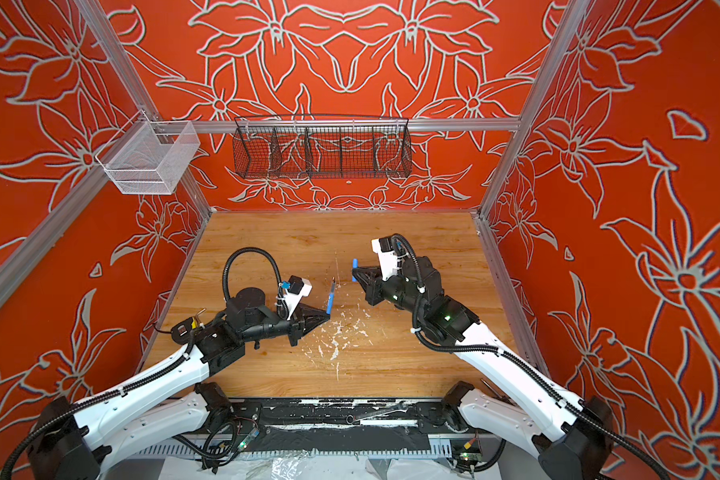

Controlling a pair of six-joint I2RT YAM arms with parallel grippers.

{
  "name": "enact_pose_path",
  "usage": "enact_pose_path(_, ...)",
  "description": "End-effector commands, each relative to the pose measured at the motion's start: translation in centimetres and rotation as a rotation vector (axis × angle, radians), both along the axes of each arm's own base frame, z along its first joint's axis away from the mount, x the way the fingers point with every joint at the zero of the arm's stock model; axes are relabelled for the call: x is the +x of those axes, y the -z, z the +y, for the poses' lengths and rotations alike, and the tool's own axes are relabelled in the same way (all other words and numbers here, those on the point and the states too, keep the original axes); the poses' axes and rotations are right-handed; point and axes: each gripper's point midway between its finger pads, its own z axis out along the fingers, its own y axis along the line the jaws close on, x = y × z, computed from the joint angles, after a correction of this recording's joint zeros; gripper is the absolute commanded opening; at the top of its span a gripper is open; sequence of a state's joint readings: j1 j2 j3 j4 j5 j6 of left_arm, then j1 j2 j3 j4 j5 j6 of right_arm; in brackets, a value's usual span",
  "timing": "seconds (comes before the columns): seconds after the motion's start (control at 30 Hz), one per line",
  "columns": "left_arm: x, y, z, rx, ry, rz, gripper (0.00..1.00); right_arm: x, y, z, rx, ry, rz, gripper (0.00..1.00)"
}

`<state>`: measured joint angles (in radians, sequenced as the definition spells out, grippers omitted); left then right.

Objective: Insert the pens into the pen caps
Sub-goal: 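Lift the blue pen upright with the left gripper while the right raises the blue cap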

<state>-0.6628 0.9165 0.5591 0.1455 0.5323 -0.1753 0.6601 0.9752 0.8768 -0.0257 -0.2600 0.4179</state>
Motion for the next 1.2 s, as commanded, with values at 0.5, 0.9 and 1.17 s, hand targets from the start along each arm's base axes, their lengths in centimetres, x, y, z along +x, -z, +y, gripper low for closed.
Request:
enact_pose_path(0.5, -3.9, -4.5, -0.1, -0.158, 0.288, -0.080, 0.00, -3.7, -9.8, 0.5, 0.299, -0.174, -0.211, 0.01)
enact_pose_path(0.9, -4.4, -5.1, 0.1, -0.157, 0.303, -0.095, 0.00, -4.4, -10.2, 2.8, 0.342, -0.313, -0.191, 0.01)
enact_pose_path(1.17, -4.1, -5.1, 0.1, -0.151, 0.290, -0.091, 0.00, -5.8, -9.3, 3.8, 0.334, -0.398, -0.179, 0.01)
